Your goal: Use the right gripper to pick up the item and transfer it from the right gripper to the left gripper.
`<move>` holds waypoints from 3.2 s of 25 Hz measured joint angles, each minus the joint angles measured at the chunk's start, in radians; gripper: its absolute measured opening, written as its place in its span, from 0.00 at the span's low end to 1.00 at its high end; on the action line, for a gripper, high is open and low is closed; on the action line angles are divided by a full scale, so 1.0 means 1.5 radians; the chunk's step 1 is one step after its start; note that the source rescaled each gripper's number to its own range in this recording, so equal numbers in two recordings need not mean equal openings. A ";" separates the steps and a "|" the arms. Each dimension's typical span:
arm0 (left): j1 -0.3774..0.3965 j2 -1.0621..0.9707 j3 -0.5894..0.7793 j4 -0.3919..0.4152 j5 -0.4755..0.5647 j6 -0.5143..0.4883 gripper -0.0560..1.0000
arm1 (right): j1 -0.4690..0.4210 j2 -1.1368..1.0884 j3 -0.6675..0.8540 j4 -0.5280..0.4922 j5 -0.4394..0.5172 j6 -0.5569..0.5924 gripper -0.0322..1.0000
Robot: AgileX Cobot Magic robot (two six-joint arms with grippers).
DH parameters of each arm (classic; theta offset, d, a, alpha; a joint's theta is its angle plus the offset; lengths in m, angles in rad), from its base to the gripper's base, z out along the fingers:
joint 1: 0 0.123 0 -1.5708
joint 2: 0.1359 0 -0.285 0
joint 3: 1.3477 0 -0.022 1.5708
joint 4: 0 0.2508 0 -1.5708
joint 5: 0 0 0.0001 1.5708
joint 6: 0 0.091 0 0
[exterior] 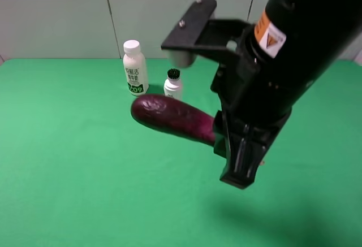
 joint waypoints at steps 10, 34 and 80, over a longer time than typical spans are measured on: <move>0.000 0.115 -0.013 -0.244 -0.061 0.259 0.93 | 0.000 0.000 -0.067 0.007 0.011 -0.073 0.04; -0.093 0.521 -0.013 -0.712 -0.116 1.000 0.93 | 0.000 0.000 -0.067 0.074 0.008 -0.207 0.04; -0.192 0.666 -0.052 -0.882 -0.079 1.212 0.06 | 0.021 0.015 -0.069 0.110 -0.043 -0.241 0.04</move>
